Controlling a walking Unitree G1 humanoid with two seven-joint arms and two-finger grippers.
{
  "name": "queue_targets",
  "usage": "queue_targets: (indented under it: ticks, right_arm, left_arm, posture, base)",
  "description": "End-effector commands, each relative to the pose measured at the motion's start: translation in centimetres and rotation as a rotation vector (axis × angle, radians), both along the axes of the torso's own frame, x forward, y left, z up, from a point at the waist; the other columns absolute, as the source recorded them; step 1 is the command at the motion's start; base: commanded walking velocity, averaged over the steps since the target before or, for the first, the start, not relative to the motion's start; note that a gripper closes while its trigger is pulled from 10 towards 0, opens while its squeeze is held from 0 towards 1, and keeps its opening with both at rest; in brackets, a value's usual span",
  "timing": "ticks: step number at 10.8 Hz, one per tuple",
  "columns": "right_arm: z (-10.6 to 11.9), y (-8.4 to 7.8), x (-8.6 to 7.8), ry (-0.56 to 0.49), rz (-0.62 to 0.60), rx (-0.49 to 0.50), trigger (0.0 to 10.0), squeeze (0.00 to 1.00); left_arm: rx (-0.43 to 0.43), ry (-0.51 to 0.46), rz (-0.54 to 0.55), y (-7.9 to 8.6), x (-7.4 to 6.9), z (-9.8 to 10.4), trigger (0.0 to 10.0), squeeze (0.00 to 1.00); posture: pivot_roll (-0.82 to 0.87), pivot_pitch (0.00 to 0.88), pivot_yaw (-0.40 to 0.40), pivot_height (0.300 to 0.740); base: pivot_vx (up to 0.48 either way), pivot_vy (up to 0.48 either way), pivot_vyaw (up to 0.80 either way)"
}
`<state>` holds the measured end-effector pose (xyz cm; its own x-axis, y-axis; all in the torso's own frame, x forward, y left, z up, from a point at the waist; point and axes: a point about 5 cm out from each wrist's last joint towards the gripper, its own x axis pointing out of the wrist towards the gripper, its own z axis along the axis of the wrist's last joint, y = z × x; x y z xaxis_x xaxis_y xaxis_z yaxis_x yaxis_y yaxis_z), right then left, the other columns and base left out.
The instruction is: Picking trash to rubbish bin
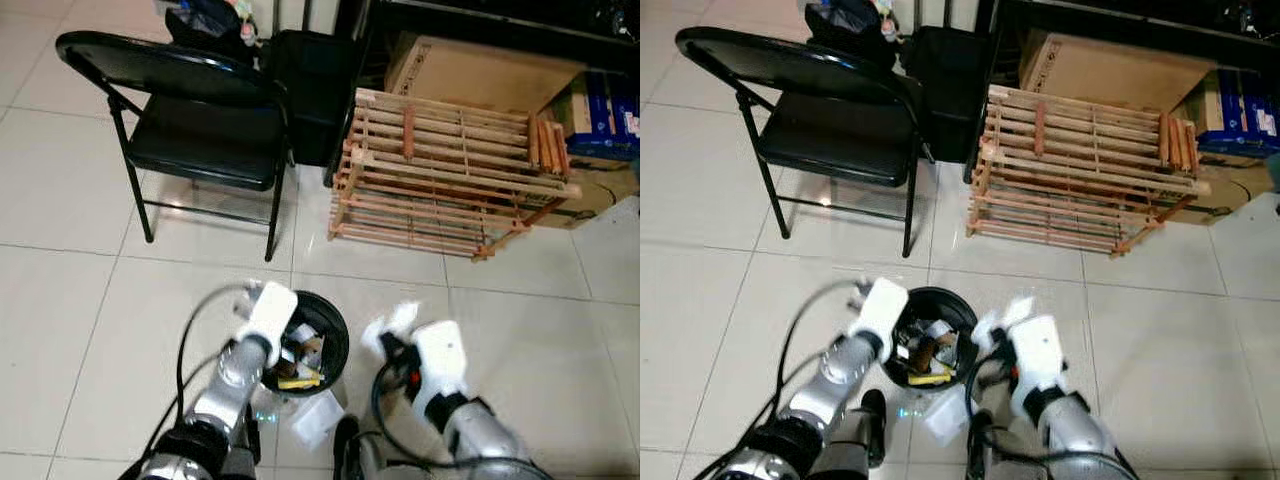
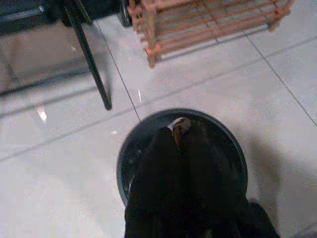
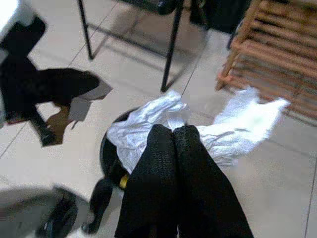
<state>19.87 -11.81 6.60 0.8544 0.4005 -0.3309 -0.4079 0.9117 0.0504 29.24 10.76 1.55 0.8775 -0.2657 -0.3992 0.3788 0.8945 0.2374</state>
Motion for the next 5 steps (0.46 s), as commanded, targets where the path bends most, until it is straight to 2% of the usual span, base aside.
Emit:
queue_targets:
  ticks: [1, 3, 5]
  right_arm:
    - [-1.3, -0.8, -0.9, 0.072, -0.009, -0.032, 10.0, 0.00]
    - [-1.3, -1.5, -2.1, 0.092, -0.014, -0.061, 10.0, 0.00]
    - [-0.7, -2.1, -2.7, 0.080, -0.042, -0.072, 10.0, 0.00]
  left_arm:
    - [0.004, 0.032, -0.015, -0.7, -0.8, -1.0, 10.0, 0.00]
    - [0.015, 0.086, -0.032, -1.4, -1.9, -2.6, 10.0, 0.00]
    - [0.027, 0.063, -0.040, -1.8, -1.9, -2.7, 10.0, 0.00]
  posture:
    - [0.01, 0.323, -0.155, 0.740]
    - [-0.04, 0.331, -0.180, 0.740]
    - [-0.07, 0.334, -0.192, 0.740]
  base:
    - [0.000, 0.000, 0.00]
    - [0.000, 0.000, 0.00]
    - [0.000, 0.000, 0.00]
